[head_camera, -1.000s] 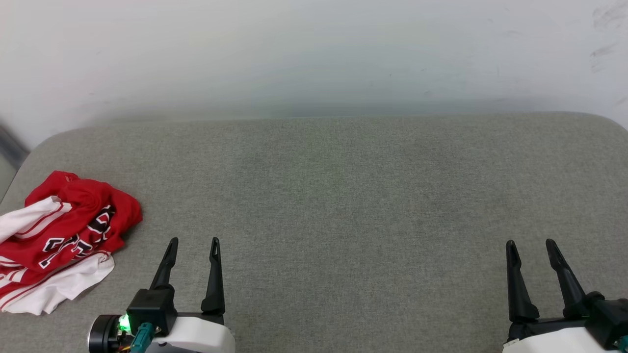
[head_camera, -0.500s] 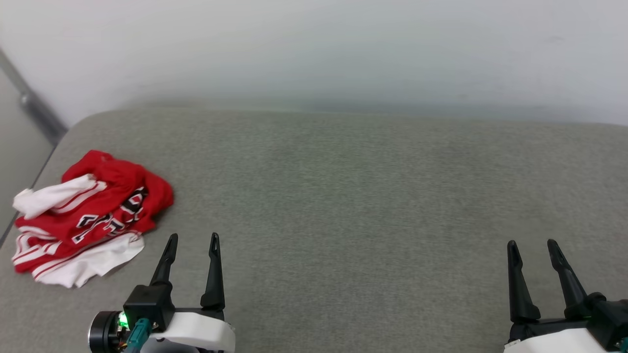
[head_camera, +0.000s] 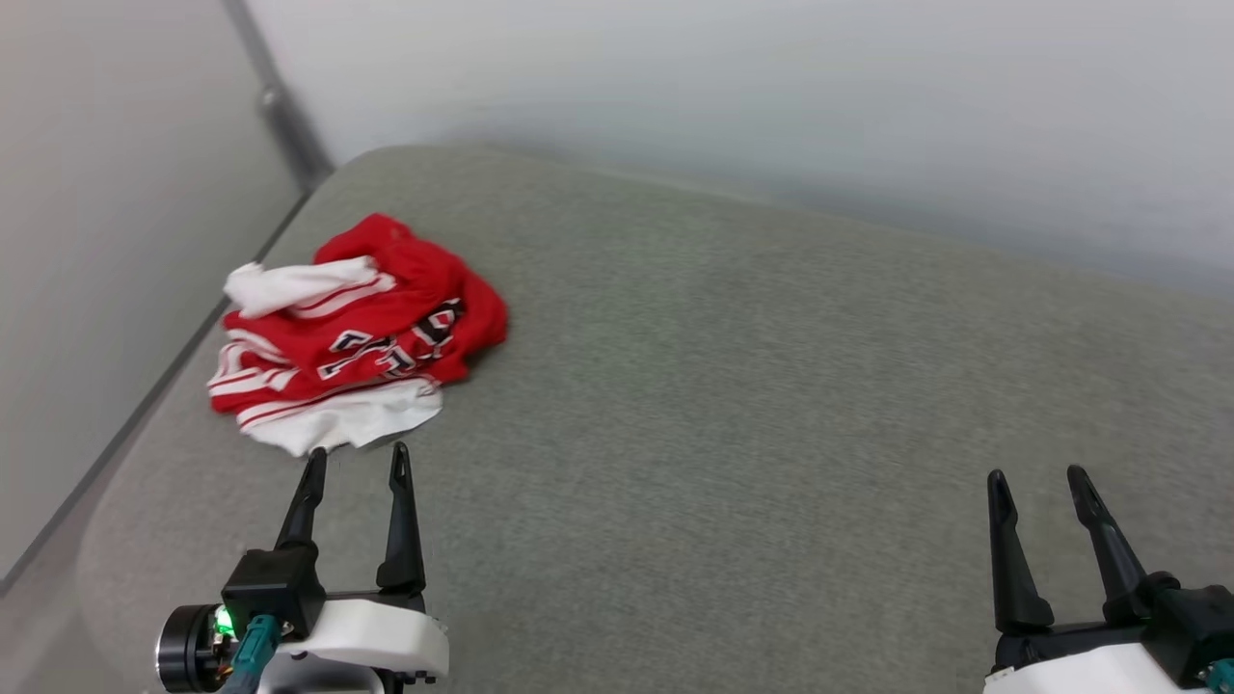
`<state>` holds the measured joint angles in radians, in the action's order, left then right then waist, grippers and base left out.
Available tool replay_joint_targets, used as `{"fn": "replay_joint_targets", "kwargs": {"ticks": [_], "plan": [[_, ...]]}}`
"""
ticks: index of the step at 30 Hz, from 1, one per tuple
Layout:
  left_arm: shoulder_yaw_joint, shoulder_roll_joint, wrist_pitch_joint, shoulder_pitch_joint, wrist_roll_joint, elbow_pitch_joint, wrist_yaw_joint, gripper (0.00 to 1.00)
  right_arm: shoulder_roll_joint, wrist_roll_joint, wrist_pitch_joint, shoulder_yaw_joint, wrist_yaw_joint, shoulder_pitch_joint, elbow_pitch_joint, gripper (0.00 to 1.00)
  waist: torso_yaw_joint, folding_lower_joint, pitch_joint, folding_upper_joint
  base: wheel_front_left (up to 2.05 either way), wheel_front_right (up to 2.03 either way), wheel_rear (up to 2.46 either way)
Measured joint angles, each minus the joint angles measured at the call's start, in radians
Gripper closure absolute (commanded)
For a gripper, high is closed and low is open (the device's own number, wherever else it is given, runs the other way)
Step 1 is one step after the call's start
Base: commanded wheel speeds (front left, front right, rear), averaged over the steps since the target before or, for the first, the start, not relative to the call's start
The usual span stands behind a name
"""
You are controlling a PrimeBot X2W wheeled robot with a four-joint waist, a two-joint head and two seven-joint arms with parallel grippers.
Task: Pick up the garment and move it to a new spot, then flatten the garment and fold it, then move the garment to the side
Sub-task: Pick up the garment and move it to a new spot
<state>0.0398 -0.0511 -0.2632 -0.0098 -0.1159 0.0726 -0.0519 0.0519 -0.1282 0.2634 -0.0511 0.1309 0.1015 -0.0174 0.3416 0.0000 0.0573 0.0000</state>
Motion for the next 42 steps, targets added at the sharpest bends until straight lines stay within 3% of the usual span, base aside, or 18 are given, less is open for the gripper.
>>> {"fn": "replay_joint_targets", "kwargs": {"ticks": [11,17,21,32,42], "plan": [[-0.016,0.000,0.000,0.000,-0.010,0.000,-0.014,0.00,0.000,0.016,0.000,0.006,0.000,-0.007,-0.001,0.00,0.155,0.0000,0.017,0.0000,0.00,0.00,0.00],[-0.051,0.001,0.000,-0.005,-0.028,0.005,-0.018,0.00,0.000,0.026,0.000,0.013,0.000,-0.016,-0.002,0.00,0.168,0.0000,0.032,0.0000,0.00,0.00,0.00],[-0.104,-0.002,0.000,-0.074,-0.006,0.024,0.032,0.00,0.000,0.038,0.000,0.016,0.000,-0.022,-0.008,0.00,0.155,0.0000,0.051,0.0000,0.00,0.00,0.00],[-0.271,-0.140,0.000,-0.462,-0.026,0.174,0.151,0.00,-0.001,0.114,0.000,-0.005,0.000,-0.091,-0.038,0.00,0.085,0.0000,0.173,0.0000,0.00,0.00,0.00],[-0.255,-0.293,0.006,-0.728,-0.105,0.395,0.178,0.00,-0.001,0.155,0.000,-0.012,0.000,-0.172,-0.060,0.00,0.005,0.0001,0.320,0.0000,0.00,0.00,0.00]]}}
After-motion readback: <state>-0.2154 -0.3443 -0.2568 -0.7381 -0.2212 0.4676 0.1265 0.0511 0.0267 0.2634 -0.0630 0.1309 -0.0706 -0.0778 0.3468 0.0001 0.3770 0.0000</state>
